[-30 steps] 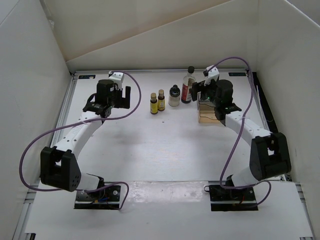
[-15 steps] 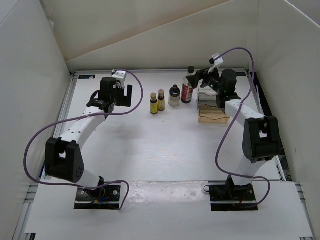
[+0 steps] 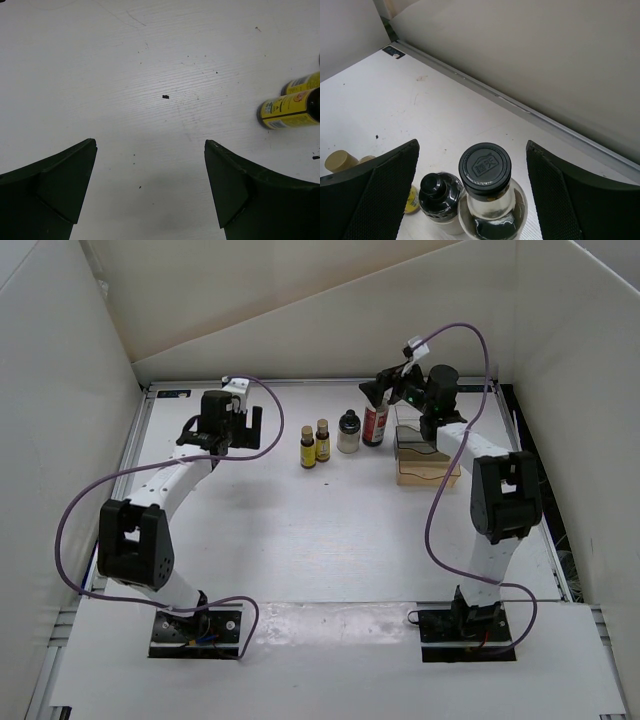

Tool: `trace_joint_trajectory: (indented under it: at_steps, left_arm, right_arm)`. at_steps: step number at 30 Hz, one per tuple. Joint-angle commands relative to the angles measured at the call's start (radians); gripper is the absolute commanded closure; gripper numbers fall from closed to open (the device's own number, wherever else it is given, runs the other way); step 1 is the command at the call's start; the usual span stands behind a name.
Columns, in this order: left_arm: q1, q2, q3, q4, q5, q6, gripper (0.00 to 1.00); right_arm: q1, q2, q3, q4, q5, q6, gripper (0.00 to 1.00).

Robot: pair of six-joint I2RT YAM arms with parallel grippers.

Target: Organize the condiment bottles

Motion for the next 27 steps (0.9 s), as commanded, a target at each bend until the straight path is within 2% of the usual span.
trace_joint_trajectory:
  at_steps: [1, 9, 12, 15, 17, 19, 20, 22, 23, 27]
  left_arm:
    - [0.008, 0.000, 0.039, 0.022, 0.016, 0.003, 0.00]
    - [0.010, 0.029, 0.055, 0.023, 0.025, -0.004, 0.00]
    - [0.010, 0.035, 0.055, 0.025, 0.027, -0.003, 0.00]
    - [0.008, 0.036, 0.056, 0.025, 0.027, 0.000, 0.00]
    - [0.008, 0.038, 0.056, 0.025, 0.027, -0.004, 0.00]
    - [0.011, 0.043, 0.056, 0.025, 0.027, -0.010, 0.00]
    - [0.010, 0.041, 0.056, 0.025, 0.028, -0.010, 0.00]
    - [0.011, 0.043, 0.058, 0.025, 0.030, -0.010, 0.00]
    - [0.010, 0.041, 0.055, 0.025, 0.030, -0.010, 0.00]
    - [0.010, 0.041, 0.056, 0.020, 0.032, -0.011, 0.00]
  right_arm:
    - [0.002, 0.027, 0.053, 0.025, -0.025, -0.007, 0.12]
    - [0.015, 0.052, 0.047, 0.015, -0.017, -0.045, 0.16]
    - [0.010, 0.056, 0.044, 0.018, -0.014, -0.055, 0.22]
    - [0.012, 0.058, 0.052, 0.013, -0.011, -0.068, 0.33]
    - [0.012, 0.061, 0.056, -0.001, -0.005, -0.077, 0.46]
    - [0.015, 0.062, 0.059, -0.005, 0.001, -0.087, 0.50]
    - [0.018, 0.059, 0.058, -0.011, 0.009, -0.091, 0.58]
    - [0.022, 0.056, 0.061, -0.024, 0.015, -0.093, 0.64]
    - [0.021, 0.056, 0.061, -0.025, 0.015, -0.090, 0.74]
    - [0.021, 0.058, 0.064, -0.030, 0.014, -0.091, 1.00]
